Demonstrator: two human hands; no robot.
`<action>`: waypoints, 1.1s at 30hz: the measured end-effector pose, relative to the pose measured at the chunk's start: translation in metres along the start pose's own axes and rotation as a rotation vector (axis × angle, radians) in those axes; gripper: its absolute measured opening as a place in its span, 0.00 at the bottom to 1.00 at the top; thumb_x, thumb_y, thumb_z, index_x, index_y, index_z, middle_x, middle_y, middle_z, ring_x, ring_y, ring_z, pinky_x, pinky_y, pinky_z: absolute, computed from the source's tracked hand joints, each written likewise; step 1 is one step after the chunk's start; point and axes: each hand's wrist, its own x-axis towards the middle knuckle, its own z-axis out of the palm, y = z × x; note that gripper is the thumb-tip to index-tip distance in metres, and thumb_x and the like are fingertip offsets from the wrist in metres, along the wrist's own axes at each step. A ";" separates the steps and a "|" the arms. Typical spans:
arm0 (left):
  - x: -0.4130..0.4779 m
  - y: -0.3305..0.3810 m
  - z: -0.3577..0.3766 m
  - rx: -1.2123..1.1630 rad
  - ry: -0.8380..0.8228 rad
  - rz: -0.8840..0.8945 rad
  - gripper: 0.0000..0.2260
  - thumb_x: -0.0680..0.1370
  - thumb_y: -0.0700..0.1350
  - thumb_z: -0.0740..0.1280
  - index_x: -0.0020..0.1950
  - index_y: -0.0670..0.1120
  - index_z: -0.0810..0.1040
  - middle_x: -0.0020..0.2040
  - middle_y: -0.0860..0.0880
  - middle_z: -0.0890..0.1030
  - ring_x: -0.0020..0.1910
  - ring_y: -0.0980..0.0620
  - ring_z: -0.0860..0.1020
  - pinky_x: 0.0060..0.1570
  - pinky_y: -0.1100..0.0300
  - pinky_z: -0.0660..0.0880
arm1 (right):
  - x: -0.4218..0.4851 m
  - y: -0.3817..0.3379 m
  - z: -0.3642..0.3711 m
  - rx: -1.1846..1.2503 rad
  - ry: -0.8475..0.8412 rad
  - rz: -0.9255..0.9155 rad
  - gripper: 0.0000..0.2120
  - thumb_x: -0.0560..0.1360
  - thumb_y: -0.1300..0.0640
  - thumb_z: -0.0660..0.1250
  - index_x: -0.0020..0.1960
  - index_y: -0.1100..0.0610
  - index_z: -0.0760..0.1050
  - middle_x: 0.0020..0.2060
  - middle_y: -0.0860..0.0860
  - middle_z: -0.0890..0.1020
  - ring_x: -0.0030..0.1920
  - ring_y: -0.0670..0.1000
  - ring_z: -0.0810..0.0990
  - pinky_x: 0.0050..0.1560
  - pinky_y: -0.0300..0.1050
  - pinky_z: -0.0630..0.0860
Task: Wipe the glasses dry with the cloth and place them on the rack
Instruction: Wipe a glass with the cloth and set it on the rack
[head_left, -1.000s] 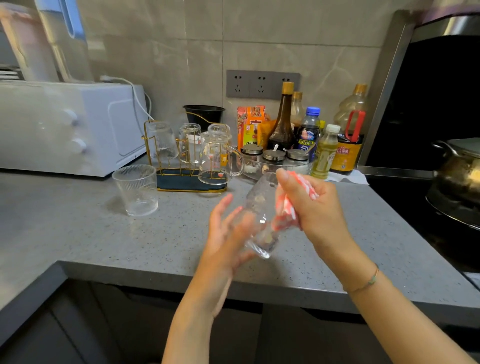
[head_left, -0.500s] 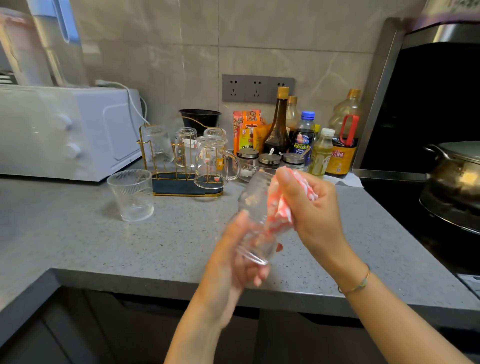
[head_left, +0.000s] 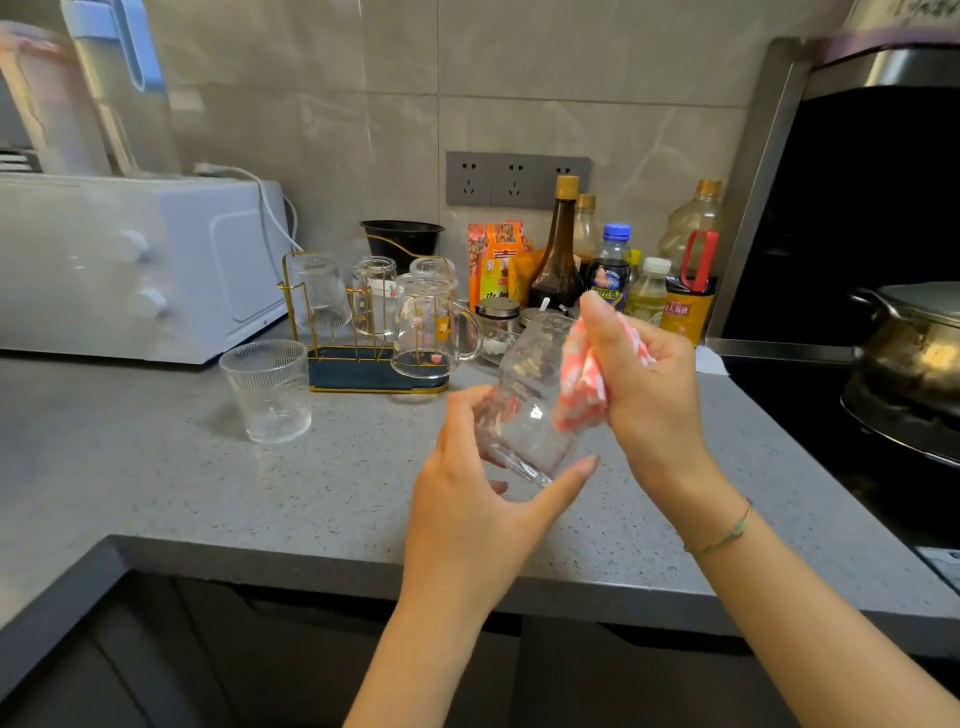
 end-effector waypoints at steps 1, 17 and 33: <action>0.001 -0.003 0.000 0.070 0.042 0.073 0.30 0.64 0.69 0.71 0.58 0.57 0.67 0.48 0.59 0.78 0.44 0.59 0.79 0.37 0.64 0.79 | 0.000 0.001 0.001 -0.008 -0.014 -0.009 0.26 0.78 0.50 0.62 0.32 0.71 0.73 0.25 0.66 0.75 0.26 0.58 0.75 0.31 0.42 0.75; 0.010 -0.010 -0.005 -1.161 -0.427 -0.804 0.36 0.74 0.71 0.52 0.57 0.40 0.78 0.42 0.41 0.83 0.24 0.53 0.77 0.21 0.65 0.74 | -0.006 0.014 0.008 -0.081 -0.137 -0.070 0.19 0.78 0.54 0.65 0.34 0.65 0.76 0.25 0.55 0.79 0.25 0.56 0.78 0.29 0.47 0.75; 0.003 -0.014 0.026 -0.602 0.123 -0.184 0.23 0.68 0.63 0.67 0.56 0.49 0.71 0.41 0.56 0.80 0.36 0.57 0.78 0.33 0.62 0.75 | 0.002 0.015 0.011 -0.128 0.026 -0.057 0.29 0.75 0.44 0.64 0.33 0.71 0.72 0.28 0.65 0.75 0.30 0.60 0.73 0.33 0.51 0.72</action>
